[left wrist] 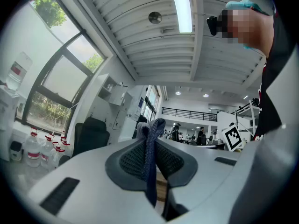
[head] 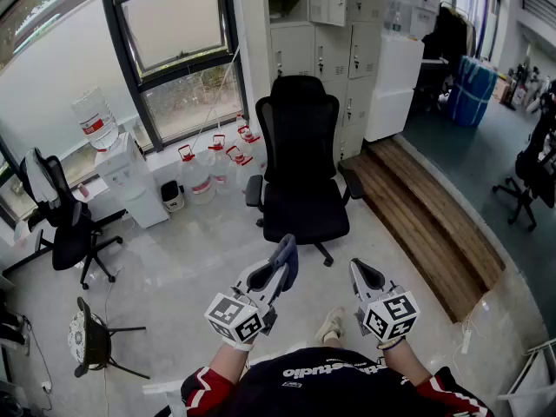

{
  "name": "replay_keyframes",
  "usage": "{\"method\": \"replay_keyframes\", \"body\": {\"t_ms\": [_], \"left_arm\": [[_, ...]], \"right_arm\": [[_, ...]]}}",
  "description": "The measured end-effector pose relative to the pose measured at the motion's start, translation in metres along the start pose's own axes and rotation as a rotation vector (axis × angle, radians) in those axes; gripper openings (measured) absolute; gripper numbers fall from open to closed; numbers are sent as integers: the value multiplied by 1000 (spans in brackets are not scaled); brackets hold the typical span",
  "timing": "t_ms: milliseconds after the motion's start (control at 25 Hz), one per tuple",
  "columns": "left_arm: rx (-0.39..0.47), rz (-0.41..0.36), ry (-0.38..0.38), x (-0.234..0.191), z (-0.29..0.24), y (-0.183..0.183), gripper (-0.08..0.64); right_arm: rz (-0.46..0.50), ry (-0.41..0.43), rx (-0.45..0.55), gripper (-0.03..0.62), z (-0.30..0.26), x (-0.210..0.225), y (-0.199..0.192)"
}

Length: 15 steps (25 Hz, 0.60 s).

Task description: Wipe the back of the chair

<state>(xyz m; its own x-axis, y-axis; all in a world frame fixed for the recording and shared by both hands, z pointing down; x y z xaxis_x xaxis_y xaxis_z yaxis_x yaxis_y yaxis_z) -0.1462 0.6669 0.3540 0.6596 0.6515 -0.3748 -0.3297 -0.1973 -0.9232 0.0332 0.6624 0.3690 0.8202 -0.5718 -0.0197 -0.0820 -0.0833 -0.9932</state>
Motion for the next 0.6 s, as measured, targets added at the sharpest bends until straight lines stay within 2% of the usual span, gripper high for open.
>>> {"method": "replay_keyframes", "body": {"t_ms": [600], "left_arm": [[-1,15,20,-13,-8,0,57]], "right_arm": [[9,0,-18,9,-12,10,-3]]}}
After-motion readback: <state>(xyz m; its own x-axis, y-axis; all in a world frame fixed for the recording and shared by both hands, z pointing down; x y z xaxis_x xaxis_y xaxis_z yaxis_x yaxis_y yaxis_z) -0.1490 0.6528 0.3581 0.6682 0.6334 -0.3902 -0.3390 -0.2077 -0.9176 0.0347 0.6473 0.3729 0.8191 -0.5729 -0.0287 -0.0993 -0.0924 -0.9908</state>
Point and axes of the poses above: the fingertips, and each gripper's own axes: z backward along the fingers, x to its right, y out of its top, the point moved 2 cm from there along z, backward along the fingers, and after that the axes turned 8 degrees about z, right-handed, at the moved point
